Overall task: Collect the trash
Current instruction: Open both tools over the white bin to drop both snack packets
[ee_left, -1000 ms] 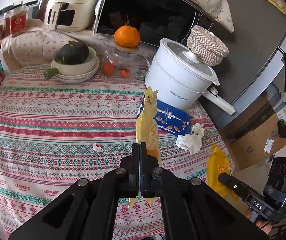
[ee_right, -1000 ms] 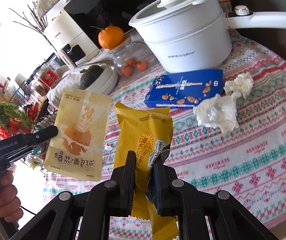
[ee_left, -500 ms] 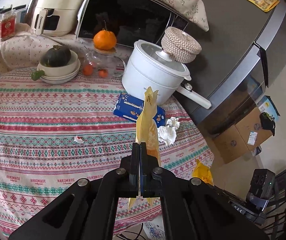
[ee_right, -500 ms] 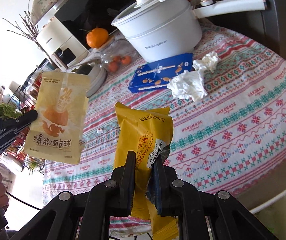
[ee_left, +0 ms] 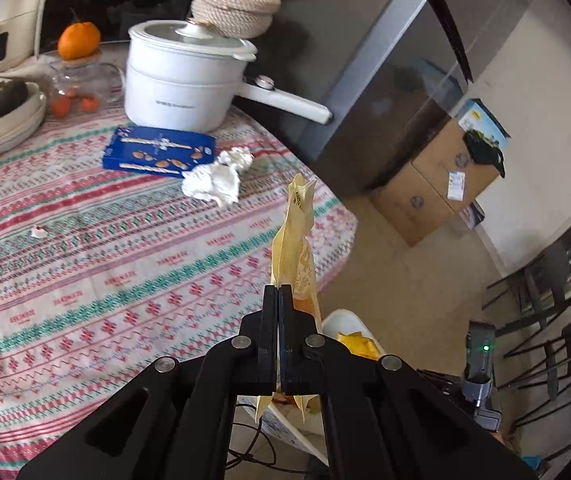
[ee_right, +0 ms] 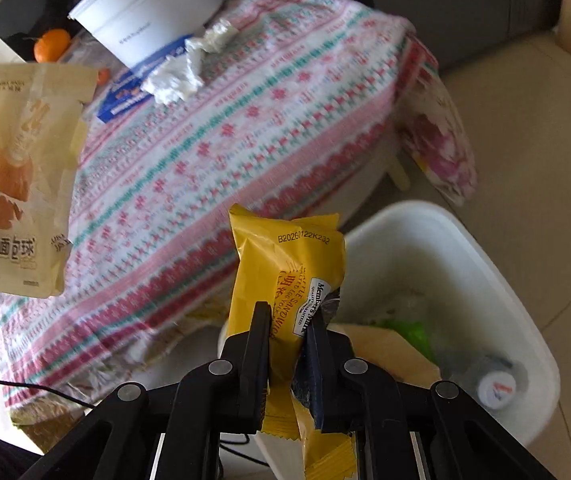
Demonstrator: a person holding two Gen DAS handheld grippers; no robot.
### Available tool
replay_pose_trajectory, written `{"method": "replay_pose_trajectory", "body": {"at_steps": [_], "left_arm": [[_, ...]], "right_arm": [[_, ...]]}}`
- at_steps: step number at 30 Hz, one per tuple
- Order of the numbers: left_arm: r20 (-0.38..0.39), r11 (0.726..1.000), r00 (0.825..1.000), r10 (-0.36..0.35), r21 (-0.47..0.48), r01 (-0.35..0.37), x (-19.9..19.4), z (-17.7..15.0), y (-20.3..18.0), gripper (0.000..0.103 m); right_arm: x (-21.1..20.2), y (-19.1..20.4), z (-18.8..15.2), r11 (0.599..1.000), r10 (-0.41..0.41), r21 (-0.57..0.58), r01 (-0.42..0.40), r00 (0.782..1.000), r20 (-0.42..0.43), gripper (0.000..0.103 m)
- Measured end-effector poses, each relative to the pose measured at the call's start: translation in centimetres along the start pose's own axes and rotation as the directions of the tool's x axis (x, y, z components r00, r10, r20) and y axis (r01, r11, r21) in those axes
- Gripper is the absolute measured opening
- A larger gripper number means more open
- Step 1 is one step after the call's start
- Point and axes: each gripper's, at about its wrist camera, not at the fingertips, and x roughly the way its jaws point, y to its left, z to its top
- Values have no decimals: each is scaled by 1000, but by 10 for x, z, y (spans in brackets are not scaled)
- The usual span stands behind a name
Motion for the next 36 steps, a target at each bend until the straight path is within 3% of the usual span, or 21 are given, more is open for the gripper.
{"method": "replay_pose_trajectory", "body": {"at_steps": [3, 4, 5, 8, 16, 20, 25, 27, 30, 36], "left_arm": [[-48, 998, 999, -20, 54, 23, 18, -18, -27, 0], [-66, 997, 998, -22, 69, 27, 24, -25, -34, 0], [-81, 996, 996, -26, 80, 32, 30, -30, -41, 0], [-112, 994, 993, -30, 101, 41, 42, -46, -53, 0], [-186, 989, 982, -28, 135, 54, 80, -74, -73, 0], [-215, 980, 976, -29, 187, 71, 104, -89, -93, 0], [-243, 981, 970, 35, 195, 14, 130, -91, -100, 4], [-235, 983, 969, 76, 183, -33, 130, -82, -93, 18], [-215, 994, 976, 21, 114, 3, 122, -70, -78, 33], [-193, 999, 981, 25, 41, -18, 110, -54, -54, 38]], "right_arm": [[13, -8, -10, 996, -84, 0, 84, 993, -79, 24], [16, -12, -11, 994, -106, 8, 108, 990, -92, 33], [15, -18, -10, 992, -118, 25, 121, 989, -94, 42], [7, -31, -5, 991, -92, 88, 98, 993, -71, 55], [-21, -61, 5, 961, -16, 276, -5, 997, 72, 56], [-31, -66, 6, 950, -5, 310, -32, 993, 118, 56], [-37, -73, 9, 935, -7, 351, -50, 987, 158, 56], [-39, -78, 10, 928, -6, 367, -58, 985, 171, 56], [-37, -80, 11, 929, -8, 365, -56, 985, 173, 56], [-33, -76, 15, 932, 6, 356, -66, 986, 165, 56]]}}
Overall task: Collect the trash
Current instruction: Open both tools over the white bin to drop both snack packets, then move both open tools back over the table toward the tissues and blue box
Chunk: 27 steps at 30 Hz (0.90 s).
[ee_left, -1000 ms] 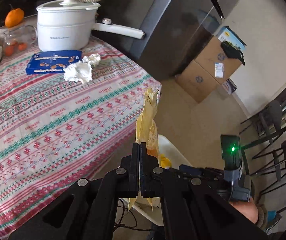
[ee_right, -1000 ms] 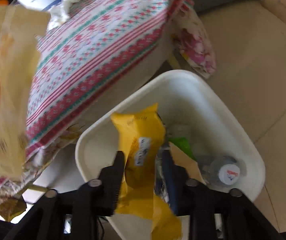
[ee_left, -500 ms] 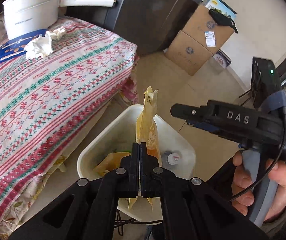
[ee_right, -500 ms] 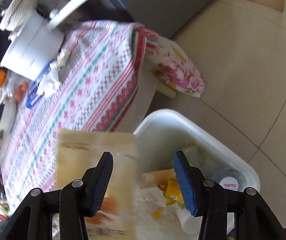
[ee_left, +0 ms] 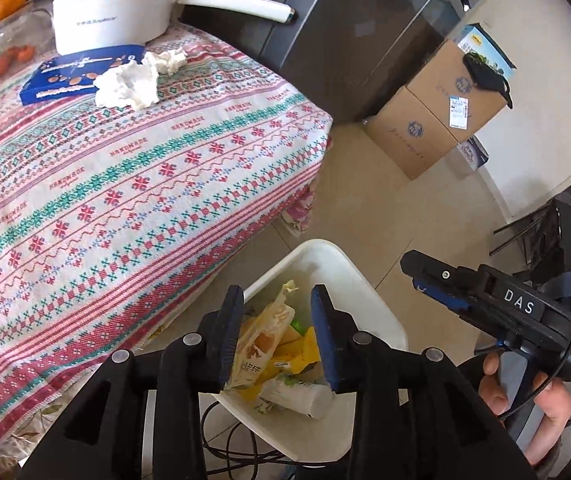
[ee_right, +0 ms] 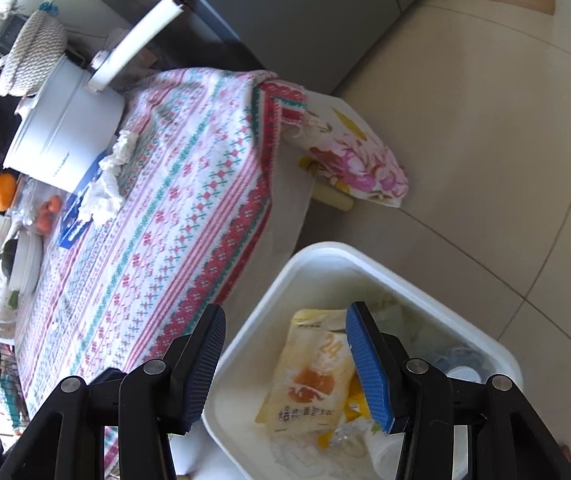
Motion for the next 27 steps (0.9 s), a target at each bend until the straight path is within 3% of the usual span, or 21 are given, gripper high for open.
{"method": "replay_pose_trajectory", "body": {"at_steps": [3, 7, 10, 14, 19, 21, 27], "left_arm": [[14, 997, 1000, 28, -74, -26, -7, 5, 21, 45], [48, 976, 990, 130, -182, -120, -16, 11, 57, 45], [37, 943, 984, 177, -293, -159, -20, 15, 91, 45], [21, 890, 987, 159, -436, -134, -28, 21, 136, 45], [75, 839, 983, 167, -534, -101, -49, 34, 175, 48], [86, 835, 982, 167, -542, -95, -52, 42, 182, 53], [113, 864, 988, 110, -503, -39, -52, 76, 187, 54]], "right_arm": [[4, 8, -2, 999, 10, -31, -10, 1000, -4, 56], [12, 19, -4, 998, 21, -63, -23, 1000, -22, 56], [17, 30, -7, 995, 31, -96, -34, 999, -27, 66], [28, 46, -11, 989, 37, -141, -44, 998, -47, 69], [50, 62, -13, 984, 41, -167, -59, 993, -107, 70], [56, 69, -12, 983, 43, -172, -62, 993, -113, 70], [65, 93, -1, 974, 53, -215, -75, 993, -103, 70]]}}
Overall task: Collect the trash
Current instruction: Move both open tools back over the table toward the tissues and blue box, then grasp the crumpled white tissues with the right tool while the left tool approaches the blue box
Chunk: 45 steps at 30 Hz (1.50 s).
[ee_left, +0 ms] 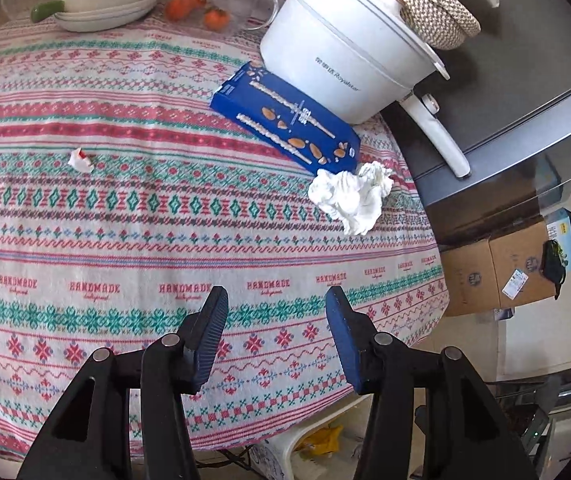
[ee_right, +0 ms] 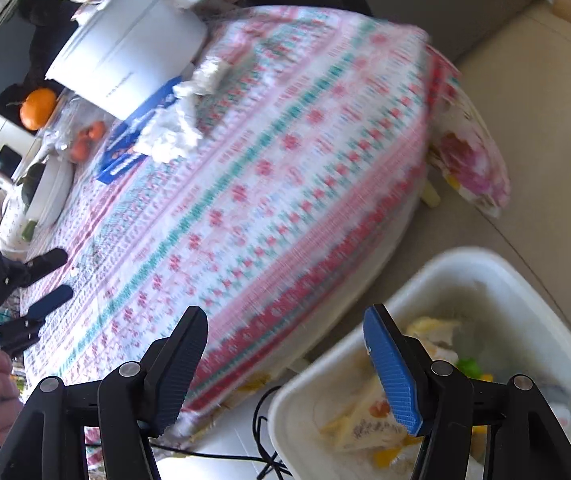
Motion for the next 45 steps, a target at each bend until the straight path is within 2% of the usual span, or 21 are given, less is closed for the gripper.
{"method": "replay_pose_trajectory", "body": {"at_steps": [3, 5, 7, 11, 16, 20, 22, 26, 30, 31, 34, 36, 37, 38, 39, 40, 41, 42, 43, 45], "left_arm": [[30, 999, 999, -16, -30, 17, -2, 20, 3, 59], [45, 998, 999, -25, -64, 28, 0, 36, 11, 59], [62, 993, 998, -32, -110, 39, 3, 52, 21, 60], [87, 980, 995, -44, -191, 60, 14, 81, 43, 63], [90, 965, 993, -80, -241, 99, 31, 112, 58, 67], [83, 965, 993, -89, -240, 106, 47, 132, 61, 69], [83, 961, 993, -87, -255, 106, 55, 141, 65, 69], [84, 961, 994, -75, -261, 94, 69, 153, 70, 69], [73, 963, 995, -74, -253, 90, 82, 164, 70, 71], [74, 963, 994, -77, -255, 93, 84, 167, 70, 72], [87, 968, 993, -83, -230, 101, 87, 176, 67, 74], [87, 981, 995, -51, -180, 66, 90, 182, 64, 78], [85, 987, 996, -33, -156, 46, 92, 184, 62, 78], [81, 990, 997, -17, -140, 29, 95, 187, 61, 78], [81, 992, 997, -5, -128, 16, 98, 189, 60, 78], [81, 993, 997, 4, -119, 6, 101, 192, 59, 78], [82, 993, 997, 8, -114, 1, 105, 195, 59, 78], [80, 994, 997, 9, -106, 0, 108, 196, 57, 78], [74, 996, 997, 7, -93, 0, 112, 197, 55, 78], [51, 998, 998, -20, -65, 24, 119, 195, 49, 78]], "right_arm": [[2, 21, 15, 994, -8, -112, 11, 1000, 28, 73], [5, 35, 25, 974, -42, -220, 53, 998, 54, 78], [10, 52, 36, 931, -85, -346, 112, 992, 92, 82], [26, 79, 54, 816, -119, -547, 188, 980, 159, 90], [60, 99, 86, 731, -77, -664, 159, 985, 152, 93], [90, 120, 105, 626, -52, -764, 157, 986, 160, 96], [108, 128, 118, 592, -35, -795, 135, 989, 142, 97], [143, 140, 137, 529, -68, -832, 166, 986, 154, 98], [169, 144, 150, 470, -66, -871, 142, 990, 125, 98], [175, 145, 153, 463, -67, -875, 142, 990, 125, 98], [191, 143, 159, 474, -47, -875, 100, 995, 88, 98], [209, 140, 156, 451, -85, -888, 88, 995, 56, 97], [213, 136, 155, 453, -77, -887, 82, 996, 53, 97], [211, 133, 159, 480, -43, -875, 59, 998, 44, 89], [212, 132, 164, 500, -43, -864, 55, 998, 39, 85], [209, 131, 168, 515, -35, -855, 56, 998, 45, 69], [207, 130, 171, 523, -30, -850, 62, 998, 54, 47], [207, 129, 175, 535, -38, -842, 69, 998, 58, 41], [206, 128, 179, 548, -34, -834, 62, 998, 52, 32], [203, 125, 184, 579, 3, -816, 12, 1000, 17, 30]]}}
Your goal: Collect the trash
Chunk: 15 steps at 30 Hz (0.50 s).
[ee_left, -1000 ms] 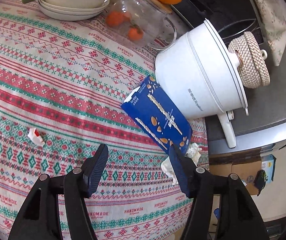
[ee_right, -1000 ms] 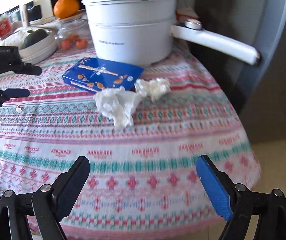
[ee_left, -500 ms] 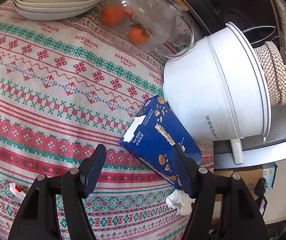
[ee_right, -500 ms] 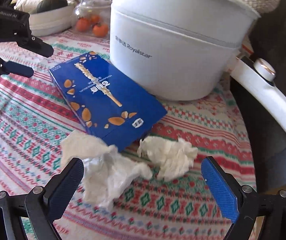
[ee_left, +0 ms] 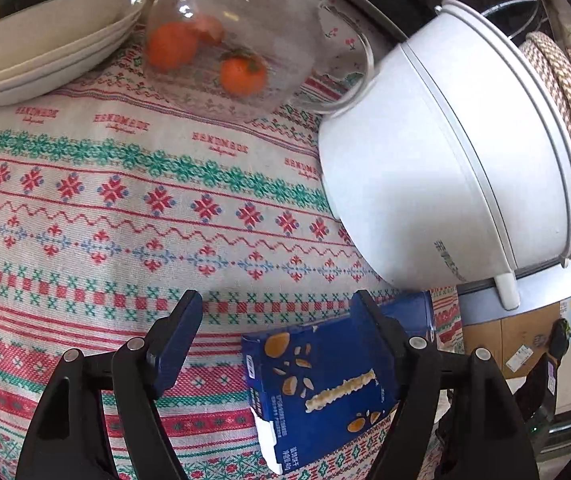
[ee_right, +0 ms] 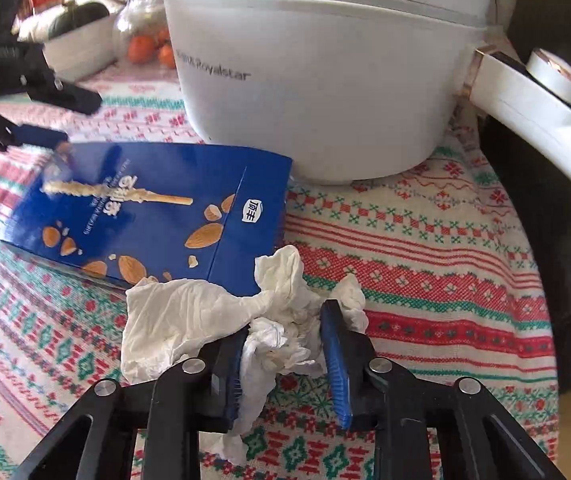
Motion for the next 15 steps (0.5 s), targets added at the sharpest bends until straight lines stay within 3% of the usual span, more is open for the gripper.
{"method": "replay_pose_trajectory", "body": {"at_steps": [8, 15], "left_arm": [[-56, 995, 998, -42, 84, 47, 9, -16, -17, 79], [-56, 997, 996, -67, 28, 69, 8, -36, -24, 81]], "right_arm": [[-1, 7, -3, 1000, -10, 15, 9, 1000, 6, 27], [-7, -1, -15, 999, -20, 39, 20, 1000, 15, 24]]}}
